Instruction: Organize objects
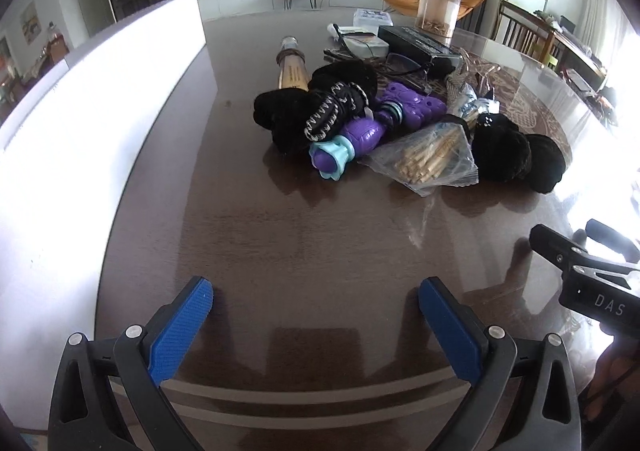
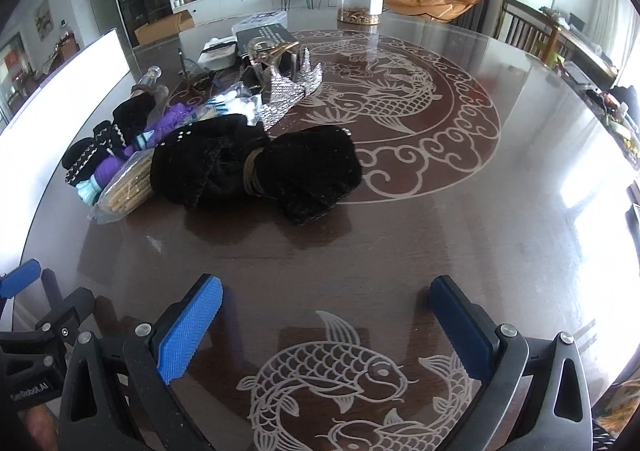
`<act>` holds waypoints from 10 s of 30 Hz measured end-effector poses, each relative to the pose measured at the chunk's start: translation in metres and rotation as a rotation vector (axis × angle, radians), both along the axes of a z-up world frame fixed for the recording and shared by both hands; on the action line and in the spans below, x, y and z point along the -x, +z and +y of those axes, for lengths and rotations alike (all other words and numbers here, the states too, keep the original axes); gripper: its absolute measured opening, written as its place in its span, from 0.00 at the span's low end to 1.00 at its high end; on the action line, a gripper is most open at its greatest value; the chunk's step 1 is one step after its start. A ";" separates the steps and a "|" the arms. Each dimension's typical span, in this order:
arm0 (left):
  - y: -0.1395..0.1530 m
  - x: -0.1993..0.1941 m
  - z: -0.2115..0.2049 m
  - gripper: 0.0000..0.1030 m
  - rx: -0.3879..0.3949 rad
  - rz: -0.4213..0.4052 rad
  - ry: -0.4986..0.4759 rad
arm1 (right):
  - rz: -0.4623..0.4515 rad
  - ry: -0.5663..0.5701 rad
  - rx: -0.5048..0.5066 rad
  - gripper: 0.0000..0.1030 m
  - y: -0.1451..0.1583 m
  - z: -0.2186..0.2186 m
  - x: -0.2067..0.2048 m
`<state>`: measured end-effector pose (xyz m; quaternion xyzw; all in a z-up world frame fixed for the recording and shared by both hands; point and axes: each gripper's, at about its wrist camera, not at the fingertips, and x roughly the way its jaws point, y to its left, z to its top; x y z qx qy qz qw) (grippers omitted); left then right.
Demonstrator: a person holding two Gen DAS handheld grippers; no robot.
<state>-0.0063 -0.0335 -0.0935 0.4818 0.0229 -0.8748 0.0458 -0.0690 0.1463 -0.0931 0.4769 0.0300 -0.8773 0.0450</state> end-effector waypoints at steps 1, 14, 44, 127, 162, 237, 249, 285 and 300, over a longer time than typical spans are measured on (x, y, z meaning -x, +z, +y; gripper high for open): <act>0.000 0.001 0.000 1.00 0.000 -0.001 -0.006 | 0.000 -0.002 0.000 1.00 0.000 0.001 0.000; 0.002 -0.008 -0.003 1.00 -0.004 -0.031 -0.046 | 0.001 -0.002 -0.001 1.00 0.000 -0.001 -0.001; 0.024 0.015 -0.017 1.00 -0.022 -0.101 -0.083 | 0.001 -0.002 0.000 1.00 0.000 -0.001 0.000; 0.043 0.030 -0.030 0.64 -0.101 -0.107 -0.124 | 0.003 -0.001 0.001 1.00 0.000 -0.001 -0.001; 0.040 0.065 -0.029 0.26 -0.033 -0.042 -0.110 | 0.003 -0.001 0.002 1.00 0.001 -0.001 -0.001; 0.004 0.036 -0.033 1.00 0.000 -0.113 -0.122 | 0.003 0.003 0.002 1.00 0.001 -0.002 -0.001; 0.004 0.029 -0.036 1.00 0.000 -0.112 -0.156 | 0.221 -0.359 0.356 1.00 0.042 0.099 -0.030; 0.007 0.040 -0.036 0.64 0.001 -0.088 -0.154 | -0.178 0.552 -0.027 0.87 0.015 -0.047 0.035; 0.084 -0.018 -0.058 0.28 -0.309 0.050 -0.169 | -0.231 0.311 0.092 0.30 0.040 -0.012 0.007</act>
